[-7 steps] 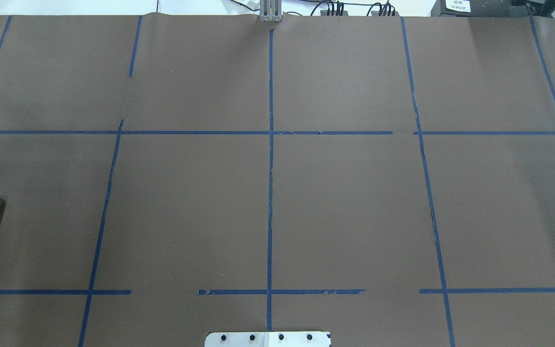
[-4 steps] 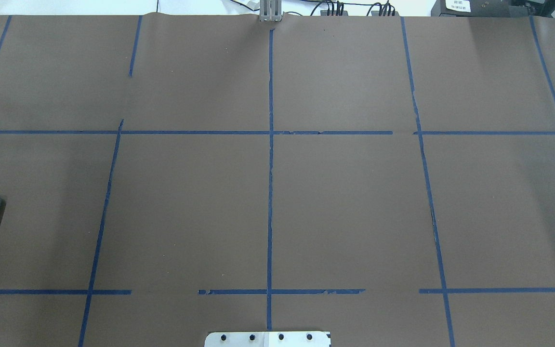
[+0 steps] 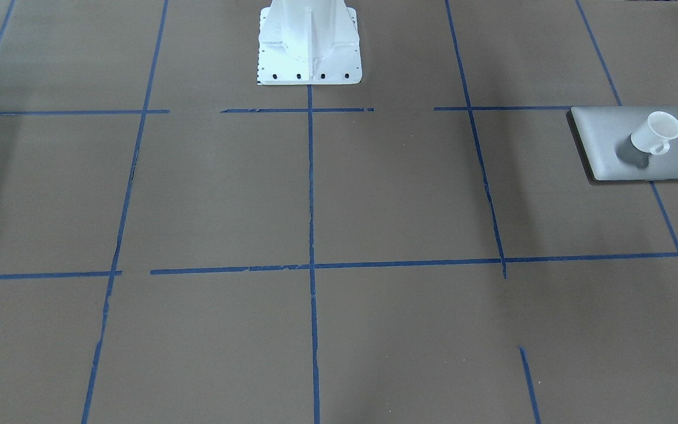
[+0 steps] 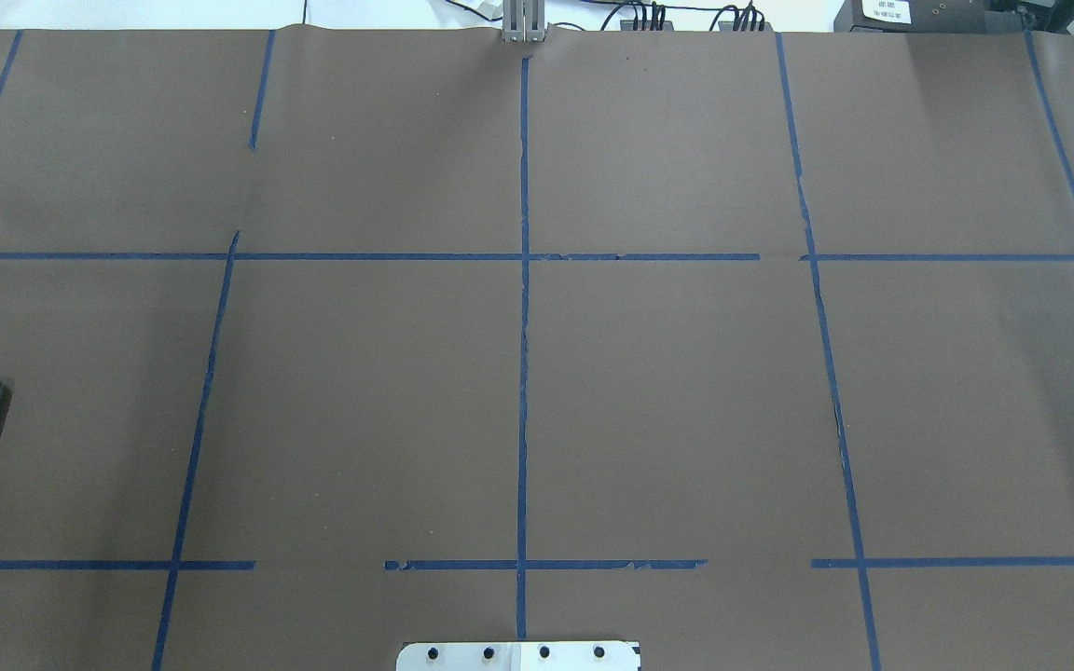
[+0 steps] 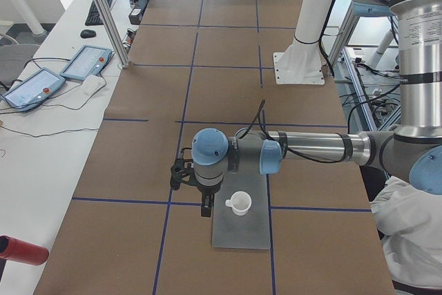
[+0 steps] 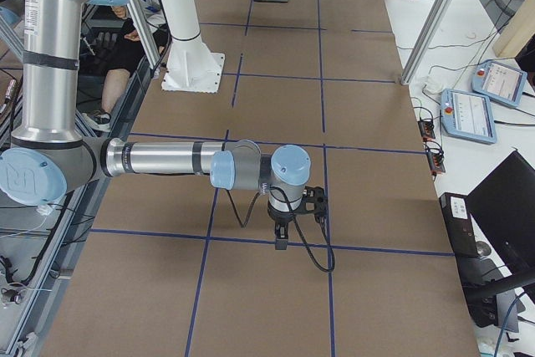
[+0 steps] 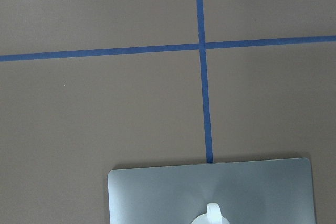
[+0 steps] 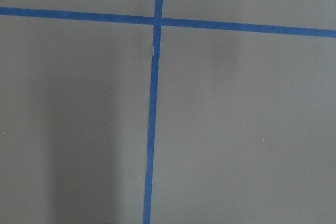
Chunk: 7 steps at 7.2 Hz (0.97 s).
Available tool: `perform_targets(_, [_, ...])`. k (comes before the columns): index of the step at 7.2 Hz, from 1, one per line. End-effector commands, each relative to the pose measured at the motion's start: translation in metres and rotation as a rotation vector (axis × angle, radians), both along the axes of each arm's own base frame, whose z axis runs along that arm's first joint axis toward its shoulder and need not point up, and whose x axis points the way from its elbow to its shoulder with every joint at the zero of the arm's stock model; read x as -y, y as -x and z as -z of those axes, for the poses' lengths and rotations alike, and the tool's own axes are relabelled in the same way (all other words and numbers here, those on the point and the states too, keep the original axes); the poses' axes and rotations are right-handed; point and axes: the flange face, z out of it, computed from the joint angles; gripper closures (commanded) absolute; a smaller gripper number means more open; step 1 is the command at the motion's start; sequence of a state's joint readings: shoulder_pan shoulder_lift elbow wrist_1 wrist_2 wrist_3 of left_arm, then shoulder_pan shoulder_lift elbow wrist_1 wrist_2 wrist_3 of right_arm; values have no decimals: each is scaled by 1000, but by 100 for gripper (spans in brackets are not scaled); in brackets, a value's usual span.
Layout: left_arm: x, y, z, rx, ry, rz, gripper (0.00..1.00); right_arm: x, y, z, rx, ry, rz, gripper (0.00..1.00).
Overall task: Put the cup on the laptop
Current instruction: 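Lower the cup onto the silver laptop and open the left gripper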
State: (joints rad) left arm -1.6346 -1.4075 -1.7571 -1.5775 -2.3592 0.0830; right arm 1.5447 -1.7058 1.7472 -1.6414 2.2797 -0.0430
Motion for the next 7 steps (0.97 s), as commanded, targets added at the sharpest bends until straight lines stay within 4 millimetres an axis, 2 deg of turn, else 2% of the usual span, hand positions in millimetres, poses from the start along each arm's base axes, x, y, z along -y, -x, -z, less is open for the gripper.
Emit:
perform_targets(1, [1,0,5,2,-7,4,0,0,0,0,0,0,0,0])
perform_targets(2, [2,0,0,1,3,1,0,0,0,0,0,0,0,0])
perform_targets(7, [3,0,4,2,-7,0,0,0,0,0,1,0,0,0])
